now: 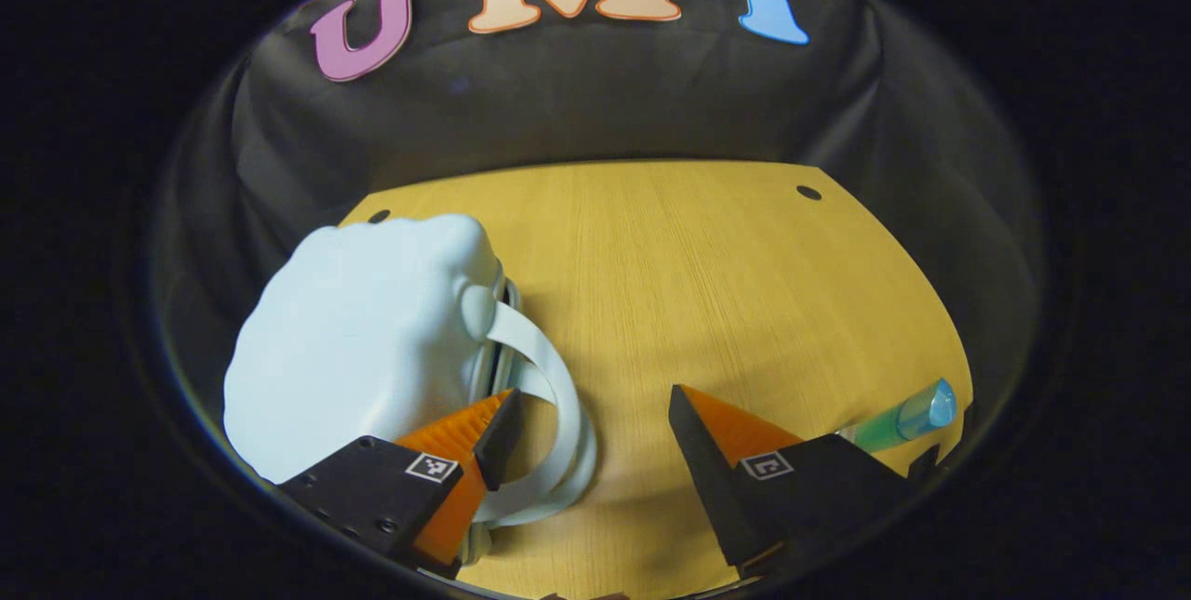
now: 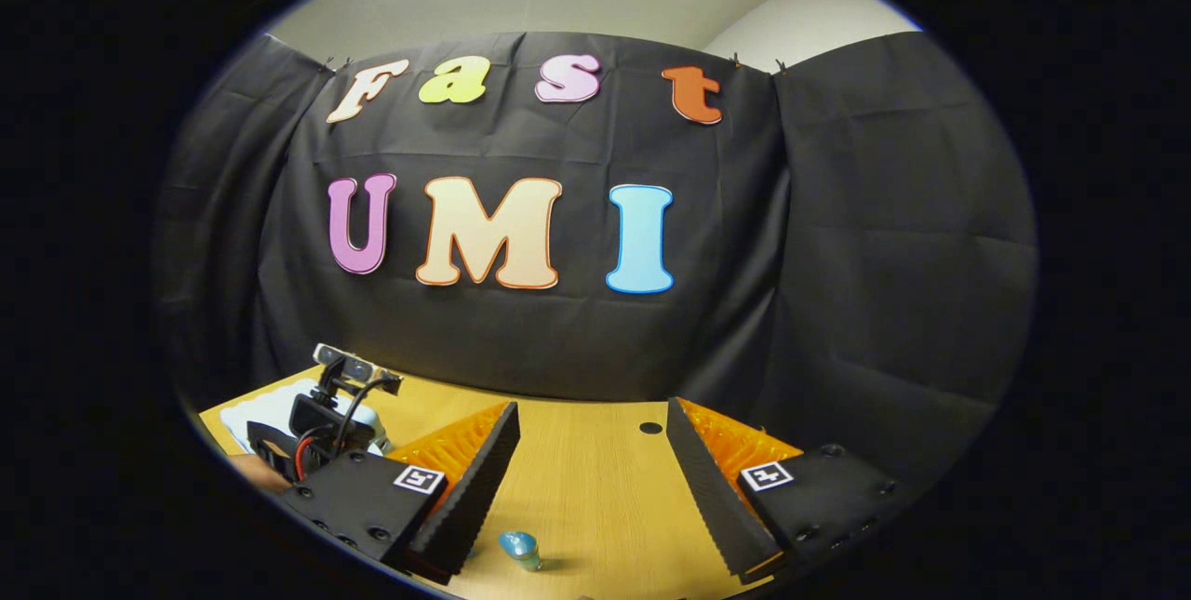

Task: First open the suitcase, pack the skin care products into it, and then close the suitcase.

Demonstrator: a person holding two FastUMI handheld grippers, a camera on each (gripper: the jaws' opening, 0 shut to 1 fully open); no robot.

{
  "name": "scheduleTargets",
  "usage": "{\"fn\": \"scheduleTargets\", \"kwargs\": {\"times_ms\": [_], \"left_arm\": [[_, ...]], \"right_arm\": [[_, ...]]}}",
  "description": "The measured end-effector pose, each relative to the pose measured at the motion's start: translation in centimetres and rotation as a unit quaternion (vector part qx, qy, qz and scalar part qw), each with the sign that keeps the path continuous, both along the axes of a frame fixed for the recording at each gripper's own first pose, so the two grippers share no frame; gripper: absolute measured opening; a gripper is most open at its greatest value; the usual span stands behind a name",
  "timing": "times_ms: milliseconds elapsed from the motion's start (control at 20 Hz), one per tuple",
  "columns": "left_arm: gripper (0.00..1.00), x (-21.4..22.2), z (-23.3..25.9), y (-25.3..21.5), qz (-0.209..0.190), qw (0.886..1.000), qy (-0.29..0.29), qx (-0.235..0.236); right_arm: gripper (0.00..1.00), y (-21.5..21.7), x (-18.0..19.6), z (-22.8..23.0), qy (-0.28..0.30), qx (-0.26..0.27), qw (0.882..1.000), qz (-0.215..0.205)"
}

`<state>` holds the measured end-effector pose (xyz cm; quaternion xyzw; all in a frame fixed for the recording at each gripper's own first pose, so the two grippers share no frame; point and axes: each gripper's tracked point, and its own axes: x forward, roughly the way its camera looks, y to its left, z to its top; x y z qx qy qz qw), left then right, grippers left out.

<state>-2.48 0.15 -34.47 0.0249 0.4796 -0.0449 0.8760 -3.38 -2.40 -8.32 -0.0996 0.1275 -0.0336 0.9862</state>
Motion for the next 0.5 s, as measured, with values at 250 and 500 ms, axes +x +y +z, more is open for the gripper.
{"fn": "scheduleTargets", "kwargs": {"times_ms": [250, 500], "left_arm": [[0.71, -0.1, -2.0, 0.5, 0.008, 0.999, 0.03, -0.008], [0.14, -0.2, -2.5, 1.9, -0.005, 0.998, 0.06, 0.004]], "right_arm": [[0.99, -0.3, -0.5, -0.5, 0.006, -0.001, 1.0, 0.0], [0.99, -0.4, -0.8, -1.0, 0.013, 0.006, 1.0, 0.004]]}}
